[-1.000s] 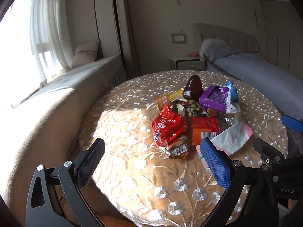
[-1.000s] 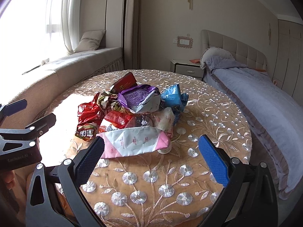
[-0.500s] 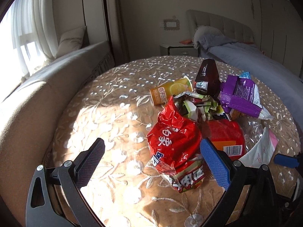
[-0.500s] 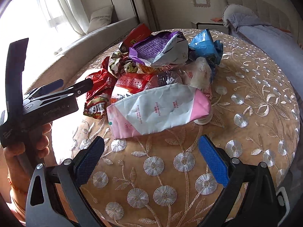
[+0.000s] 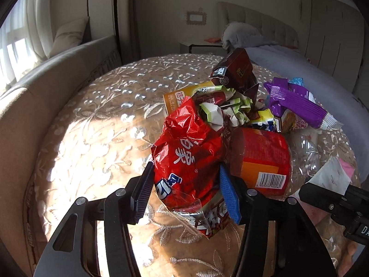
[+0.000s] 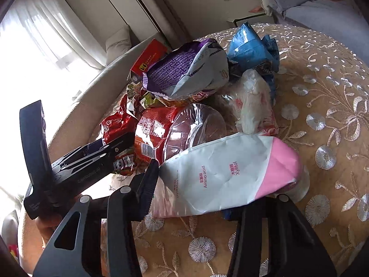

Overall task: Collect trash
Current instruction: 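Grasp the red chip bag with the left tool while the right tool grasps the pink-and-white wrapper, then carry both items to the white bin and open both tools to drop them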

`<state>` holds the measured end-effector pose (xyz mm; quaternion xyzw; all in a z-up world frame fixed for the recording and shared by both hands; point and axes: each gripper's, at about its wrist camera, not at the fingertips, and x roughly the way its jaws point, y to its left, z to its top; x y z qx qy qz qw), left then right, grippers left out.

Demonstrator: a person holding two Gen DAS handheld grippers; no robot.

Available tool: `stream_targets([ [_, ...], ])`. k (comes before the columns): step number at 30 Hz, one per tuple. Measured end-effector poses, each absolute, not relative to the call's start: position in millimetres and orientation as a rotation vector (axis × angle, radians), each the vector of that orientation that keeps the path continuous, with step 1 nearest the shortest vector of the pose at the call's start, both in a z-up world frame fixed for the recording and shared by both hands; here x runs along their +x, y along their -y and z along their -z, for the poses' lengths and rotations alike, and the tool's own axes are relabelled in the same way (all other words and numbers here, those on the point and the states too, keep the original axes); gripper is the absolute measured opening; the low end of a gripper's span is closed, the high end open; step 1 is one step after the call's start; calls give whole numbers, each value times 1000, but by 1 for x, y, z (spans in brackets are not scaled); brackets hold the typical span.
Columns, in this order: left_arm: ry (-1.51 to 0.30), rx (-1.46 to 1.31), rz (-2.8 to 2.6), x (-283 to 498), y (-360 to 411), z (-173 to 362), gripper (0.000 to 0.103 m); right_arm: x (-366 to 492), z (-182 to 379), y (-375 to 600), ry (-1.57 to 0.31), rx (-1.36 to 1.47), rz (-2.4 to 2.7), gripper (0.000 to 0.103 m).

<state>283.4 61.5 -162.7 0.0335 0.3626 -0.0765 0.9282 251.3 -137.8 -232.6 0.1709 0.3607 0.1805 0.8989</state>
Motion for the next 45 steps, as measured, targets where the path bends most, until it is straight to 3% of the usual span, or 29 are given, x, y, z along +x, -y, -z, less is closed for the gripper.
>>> stream_targets([
  [1,-741,67,146,283,-62,162,52,248,230,138,-727,340,-368,26],
  [3,-741,52,147,281,-63,160,50,240,221,136,-699,294,-351,19],
  [7,-721,45,115,267,-65,152,48,228,211,136,-682,219,-337,14],
  [18,-613,31,148,200,-52,104,47,190,172,159,-554,73,-302,13],
  [27,-564,127,380,153,50,88,47,137,161,212,-514,-79,-172,13],
  [37,-615,311,688,114,202,127,47,67,197,318,-637,-73,44,13],
  [45,-697,517,937,89,323,212,47,23,280,416,-840,16,173,13],
])
